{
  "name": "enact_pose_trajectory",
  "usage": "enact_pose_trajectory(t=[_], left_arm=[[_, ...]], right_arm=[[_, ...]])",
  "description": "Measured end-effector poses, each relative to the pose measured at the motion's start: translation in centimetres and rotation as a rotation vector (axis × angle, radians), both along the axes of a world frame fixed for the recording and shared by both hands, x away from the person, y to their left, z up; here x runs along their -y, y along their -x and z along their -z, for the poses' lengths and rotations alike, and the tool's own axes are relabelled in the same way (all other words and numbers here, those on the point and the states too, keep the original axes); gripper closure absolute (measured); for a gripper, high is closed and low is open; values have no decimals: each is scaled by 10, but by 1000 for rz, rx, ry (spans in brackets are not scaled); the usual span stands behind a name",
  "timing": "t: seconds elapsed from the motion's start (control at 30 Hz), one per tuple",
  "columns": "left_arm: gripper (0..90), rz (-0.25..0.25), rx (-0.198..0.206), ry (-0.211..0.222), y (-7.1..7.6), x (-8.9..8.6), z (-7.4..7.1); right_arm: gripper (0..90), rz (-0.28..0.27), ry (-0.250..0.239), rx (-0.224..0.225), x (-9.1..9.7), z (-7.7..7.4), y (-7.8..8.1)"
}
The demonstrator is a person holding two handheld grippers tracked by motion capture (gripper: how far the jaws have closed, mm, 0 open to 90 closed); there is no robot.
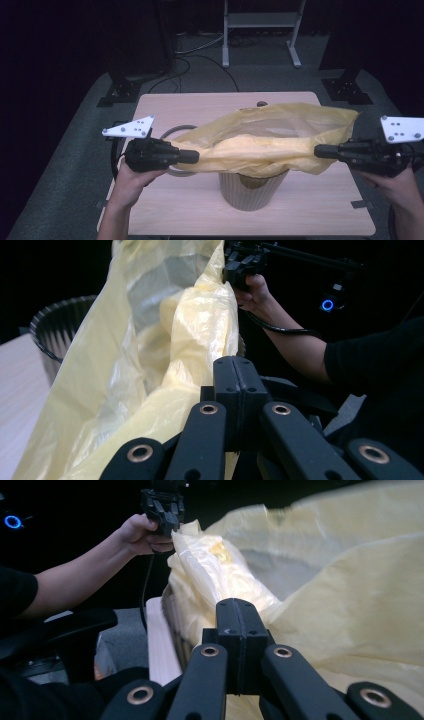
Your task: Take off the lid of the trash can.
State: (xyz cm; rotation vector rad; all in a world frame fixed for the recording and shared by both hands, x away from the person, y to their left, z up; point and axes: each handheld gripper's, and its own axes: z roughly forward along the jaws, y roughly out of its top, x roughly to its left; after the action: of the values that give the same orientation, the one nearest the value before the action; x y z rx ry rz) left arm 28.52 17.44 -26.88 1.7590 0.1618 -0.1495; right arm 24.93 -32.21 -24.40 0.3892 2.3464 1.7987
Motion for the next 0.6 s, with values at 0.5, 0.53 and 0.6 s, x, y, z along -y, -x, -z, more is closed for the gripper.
enact_pose_trajectory(t=[0.5,0.53,0.6], left_arm=[[897,64,-98,-54,20,5,45],[897,68,-101,-64,21,6,48],[897,63,-113,-79,22,6,54]], right_arm=[[900,-34,23,-115,2,49,23],[900,-36,27,-120,2,50,23],[900,-32,38,-132,2,55,24]])
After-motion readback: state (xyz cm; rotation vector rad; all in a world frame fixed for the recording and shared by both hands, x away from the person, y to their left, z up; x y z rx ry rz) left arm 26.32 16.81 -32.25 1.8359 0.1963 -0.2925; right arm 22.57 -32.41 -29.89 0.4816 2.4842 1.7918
